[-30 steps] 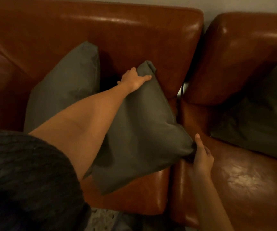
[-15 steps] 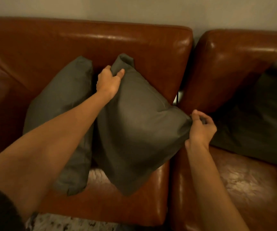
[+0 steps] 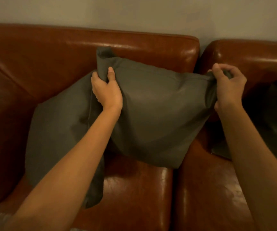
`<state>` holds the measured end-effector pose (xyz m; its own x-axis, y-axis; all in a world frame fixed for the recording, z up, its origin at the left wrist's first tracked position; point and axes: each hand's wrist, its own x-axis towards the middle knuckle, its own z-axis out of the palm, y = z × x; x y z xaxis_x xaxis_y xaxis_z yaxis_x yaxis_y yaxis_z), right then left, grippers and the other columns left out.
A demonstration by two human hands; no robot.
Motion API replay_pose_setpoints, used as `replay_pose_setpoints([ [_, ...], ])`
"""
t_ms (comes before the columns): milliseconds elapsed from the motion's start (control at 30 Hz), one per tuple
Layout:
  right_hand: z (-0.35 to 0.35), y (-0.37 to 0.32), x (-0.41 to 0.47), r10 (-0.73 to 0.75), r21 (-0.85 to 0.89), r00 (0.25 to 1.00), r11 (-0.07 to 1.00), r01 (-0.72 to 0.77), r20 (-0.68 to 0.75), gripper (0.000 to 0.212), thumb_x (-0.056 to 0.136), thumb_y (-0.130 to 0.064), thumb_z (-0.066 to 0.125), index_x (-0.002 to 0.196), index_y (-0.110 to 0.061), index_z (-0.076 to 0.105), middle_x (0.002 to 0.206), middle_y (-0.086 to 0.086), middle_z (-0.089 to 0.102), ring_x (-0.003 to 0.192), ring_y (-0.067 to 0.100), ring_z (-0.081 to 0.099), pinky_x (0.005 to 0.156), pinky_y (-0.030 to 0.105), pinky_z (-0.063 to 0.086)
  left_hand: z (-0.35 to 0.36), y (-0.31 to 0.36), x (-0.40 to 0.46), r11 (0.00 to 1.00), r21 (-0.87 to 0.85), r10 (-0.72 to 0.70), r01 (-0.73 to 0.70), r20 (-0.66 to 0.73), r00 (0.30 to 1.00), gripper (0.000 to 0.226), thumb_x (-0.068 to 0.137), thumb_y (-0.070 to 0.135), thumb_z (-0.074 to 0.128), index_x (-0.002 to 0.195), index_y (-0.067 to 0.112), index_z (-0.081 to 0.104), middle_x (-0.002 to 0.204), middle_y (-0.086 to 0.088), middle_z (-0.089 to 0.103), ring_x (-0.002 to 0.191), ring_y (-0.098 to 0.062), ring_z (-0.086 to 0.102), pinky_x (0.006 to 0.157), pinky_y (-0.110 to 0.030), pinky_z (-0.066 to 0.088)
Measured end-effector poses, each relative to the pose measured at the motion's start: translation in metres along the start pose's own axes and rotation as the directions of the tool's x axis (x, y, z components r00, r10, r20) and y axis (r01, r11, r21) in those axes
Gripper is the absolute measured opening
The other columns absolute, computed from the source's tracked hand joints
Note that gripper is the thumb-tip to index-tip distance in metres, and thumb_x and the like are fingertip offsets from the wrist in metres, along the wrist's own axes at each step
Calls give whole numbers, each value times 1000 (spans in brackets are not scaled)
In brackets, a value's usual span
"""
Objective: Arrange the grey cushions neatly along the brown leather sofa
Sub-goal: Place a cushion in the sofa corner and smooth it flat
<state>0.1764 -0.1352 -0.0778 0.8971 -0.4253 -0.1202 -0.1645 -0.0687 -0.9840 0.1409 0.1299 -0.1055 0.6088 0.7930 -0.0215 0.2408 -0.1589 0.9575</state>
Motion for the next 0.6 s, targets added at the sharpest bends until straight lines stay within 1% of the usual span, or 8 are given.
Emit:
replay_pose_setpoints([
  [100, 5, -1, 15, -47, -16, 998, 999, 48, 52, 9, 86, -32, 72, 86, -28, 64, 103, 9, 72, 103, 21, 68, 95, 40, 54, 0, 0, -9, 998, -51, 28, -32, -81, 996, 27, 95, 40, 56, 105, 15, 56, 111, -5, 59, 106, -22, 57, 95, -40, 47],
  [167, 4, 4, 25, -30, -51, 997, 998, 33, 65, 15, 86, -37, 71, 89, -25, 62, 107, 12, 69, 102, 23, 67, 94, 41, 54, 6, 4, -12, 1000, 7, -4, 4, -77, 997, 41, 94, 46, 56, 118, 13, 55, 122, -6, 55, 117, -25, 51, 97, -38, 41],
  [200, 4, 7, 28, -12, -85, 998, 996, 17, 56, 20, 86, -41, 70, 92, -25, 60, 111, 11, 68, 104, 22, 65, 95, 40, 54, 9, 7, -12, 998, 52, -40, 43, -60, 997, 48, 94, 49, 54, 127, 14, 51, 130, -5, 51, 123, -26, 46, 99, -39, 37],
  [300, 1, 4, 28, 39, -157, 998, 987, -31, 48, 38, 87, -56, 63, 105, -24, 54, 117, 2, 59, 110, 14, 57, 94, 28, 49, 12, 13, -12, 983, 129, -134, 131, 16, 991, 65, 95, 60, 43, 147, 24, 31, 151, -1, 34, 139, -26, 31, 108, -51, 24],
  [400, -2, -1, 23, 65, -148, 997, 987, -60, 30, 42, 90, -61, 54, 111, -25, 47, 109, -9, 54, 103, 5, 52, 90, 23, 43, 1, 12, -11, 983, 102, -163, 150, 136, 977, 70, 96, 63, 35, 154, 28, 18, 160, 0, 22, 146, -24, 21, 116, -51, 17],
  [467, -5, -7, 10, -2, -163, 1000, 987, -1, -16, 41, 91, -59, 52, 113, -25, 48, 103, -13, 53, 97, 0, 52, 89, 23, 45, -14, 9, -12, 989, 58, -145, 135, 224, 964, 69, 97, 63, 32, 154, 27, 18, 160, 0, 22, 147, -22, 21, 119, -48, 18],
  [533, -5, -12, -8, -143, -208, 988, 970, 127, -59, 40, 92, -51, 55, 120, -23, 51, 113, -9, 56, 106, 3, 53, 97, 22, 45, -32, 6, -13, 993, 51, -113, 103, 290, 950, 65, 98, 60, 31, 153, 25, 25, 158, 1, 27, 146, -19, 25, 120, -42, 20],
  [600, -2, -18, -29, -309, -269, 950, 919, 288, -38, 37, 92, -40, 56, 122, -19, 53, 122, -5, 55, 116, 7, 51, 101, 19, 40, -52, 4, -12, 995, 99, -50, 21, 304, 951, 56, 101, 53, 34, 147, 22, 39, 151, 0, 39, 140, -18, 33, 118, -38, 25],
])
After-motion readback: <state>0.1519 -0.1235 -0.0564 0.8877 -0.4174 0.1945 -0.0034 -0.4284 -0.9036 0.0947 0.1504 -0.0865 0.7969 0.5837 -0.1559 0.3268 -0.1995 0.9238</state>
